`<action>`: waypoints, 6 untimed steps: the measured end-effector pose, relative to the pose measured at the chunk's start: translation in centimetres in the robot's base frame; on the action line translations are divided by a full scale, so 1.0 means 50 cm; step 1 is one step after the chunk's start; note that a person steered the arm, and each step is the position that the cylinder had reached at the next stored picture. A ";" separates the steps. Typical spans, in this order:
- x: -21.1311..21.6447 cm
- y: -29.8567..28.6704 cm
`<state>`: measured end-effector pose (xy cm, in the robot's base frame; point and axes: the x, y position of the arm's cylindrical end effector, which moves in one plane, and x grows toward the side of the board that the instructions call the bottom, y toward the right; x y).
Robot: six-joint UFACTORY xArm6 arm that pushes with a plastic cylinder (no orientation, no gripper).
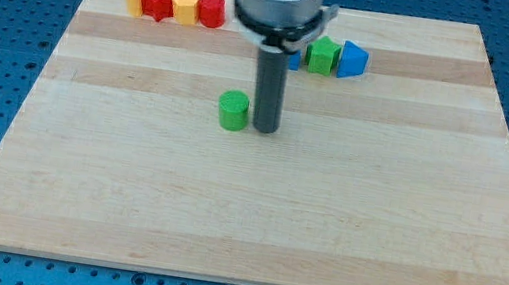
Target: Place the green circle to the left center of the board
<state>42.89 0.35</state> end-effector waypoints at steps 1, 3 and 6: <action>-0.006 -0.024; -0.003 -0.174; -0.003 -0.326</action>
